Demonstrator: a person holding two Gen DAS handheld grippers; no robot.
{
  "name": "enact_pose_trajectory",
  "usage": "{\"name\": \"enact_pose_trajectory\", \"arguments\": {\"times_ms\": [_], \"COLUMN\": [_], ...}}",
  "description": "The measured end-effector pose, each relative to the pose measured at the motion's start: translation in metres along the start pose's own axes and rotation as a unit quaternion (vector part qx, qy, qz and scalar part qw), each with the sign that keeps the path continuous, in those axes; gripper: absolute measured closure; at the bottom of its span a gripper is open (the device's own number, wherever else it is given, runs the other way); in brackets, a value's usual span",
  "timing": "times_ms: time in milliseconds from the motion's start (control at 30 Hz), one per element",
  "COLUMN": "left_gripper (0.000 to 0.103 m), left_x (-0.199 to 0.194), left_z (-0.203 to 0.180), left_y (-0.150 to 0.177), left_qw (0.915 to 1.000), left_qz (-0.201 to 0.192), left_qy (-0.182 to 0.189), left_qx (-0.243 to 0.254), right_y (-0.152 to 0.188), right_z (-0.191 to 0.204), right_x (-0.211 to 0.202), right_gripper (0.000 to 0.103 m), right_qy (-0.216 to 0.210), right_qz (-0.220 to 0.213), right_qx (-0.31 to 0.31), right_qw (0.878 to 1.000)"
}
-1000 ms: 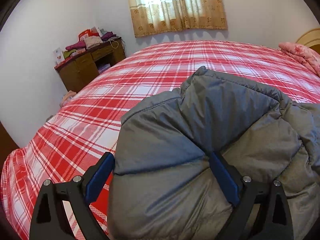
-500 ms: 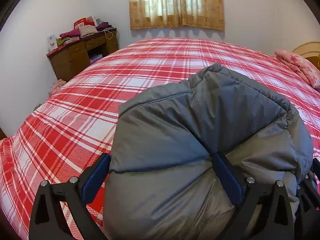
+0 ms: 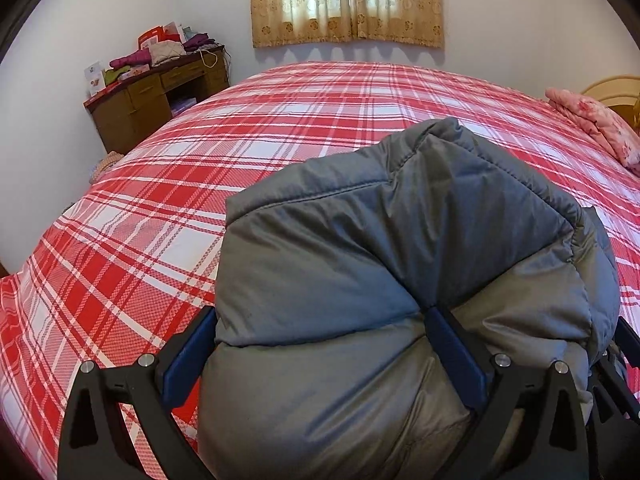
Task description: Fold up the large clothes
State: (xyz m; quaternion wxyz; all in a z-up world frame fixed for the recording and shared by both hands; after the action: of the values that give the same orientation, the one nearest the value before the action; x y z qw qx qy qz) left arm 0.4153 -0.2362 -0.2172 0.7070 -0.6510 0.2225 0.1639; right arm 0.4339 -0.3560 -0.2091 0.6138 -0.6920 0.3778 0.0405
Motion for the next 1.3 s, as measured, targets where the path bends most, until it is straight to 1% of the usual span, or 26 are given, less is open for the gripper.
{"name": "enact_pose_trajectory", "arguments": {"times_ms": [100,133,300,900,1000,1067,1100,1133,1167,1233,1300], "left_gripper": [0.001,0.001,0.001,0.001,0.001,0.001,0.001,0.001,0.001,0.001,0.001], "left_x": [0.002,0.002,0.004,0.006,0.003,-0.01,-0.021,-0.033,-0.04,-0.051,-0.052], "left_z": [-0.001,-0.001,-0.004,-0.008,-0.004,0.007,0.016,0.026,0.031,0.044,0.051], "left_y": [0.0,0.001,0.002,0.001,0.0,-0.003,-0.003,-0.004,-0.003,0.002,0.012], "left_qw": [1.0,1.0,0.9999,0.9997,0.9996,0.9987,0.9983,0.9977,0.9973,0.9967,0.9955], "left_qz": [0.005,0.006,0.01,0.01,0.021,0.037,0.034,0.025,0.02,0.012,0.02], "left_qy": [0.003,0.003,0.0,-0.005,0.005,0.035,0.047,0.058,0.066,0.077,0.092], "left_qx": [0.002,0.002,0.012,0.022,0.019,0.006,-0.008,-0.022,-0.027,-0.023,-0.017], "right_y": [0.001,0.002,0.003,0.006,0.006,0.005,0.004,0.004,0.005,0.009,0.015], "right_z": [-0.001,-0.002,-0.003,-0.009,-0.013,-0.021,-0.028,-0.037,-0.045,-0.057,-0.062], "right_x": [0.001,0.002,0.005,0.007,0.007,0.005,0.003,0.001,-0.003,-0.011,-0.016], "right_gripper": [0.063,0.063,0.063,0.062,0.061,0.053,0.047,0.033,0.023,0.02,0.02], "right_qy": [-0.004,0.003,-0.007,-0.023,-0.032,-0.041,-0.045,-0.047,-0.053,-0.07,-0.079], "right_qz": [0.002,0.009,0.014,0.013,0.014,0.013,0.013,0.011,0.006,-0.006,-0.009], "right_qx": [0.004,0.013,0.022,0.046,0.058,0.075,0.087,0.098,0.108,0.113,0.117], "right_qw": [1.0,1.0,1.0,0.999,0.998,0.996,0.995,0.994,0.993,0.991,0.99]}}
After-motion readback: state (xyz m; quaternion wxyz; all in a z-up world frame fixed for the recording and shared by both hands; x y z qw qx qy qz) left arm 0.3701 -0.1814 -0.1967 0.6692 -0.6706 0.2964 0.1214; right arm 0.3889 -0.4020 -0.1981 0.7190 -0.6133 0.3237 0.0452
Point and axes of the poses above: each gripper's, at about its wrist camera, not at the fingertips, and x roughly the way its jaws point, z to its left, y to its underside, the point moved 1 cm from there along x, roughly the way its jaws point, and after that the axes turned 14 degrees about -z, right-handed, at the moved point
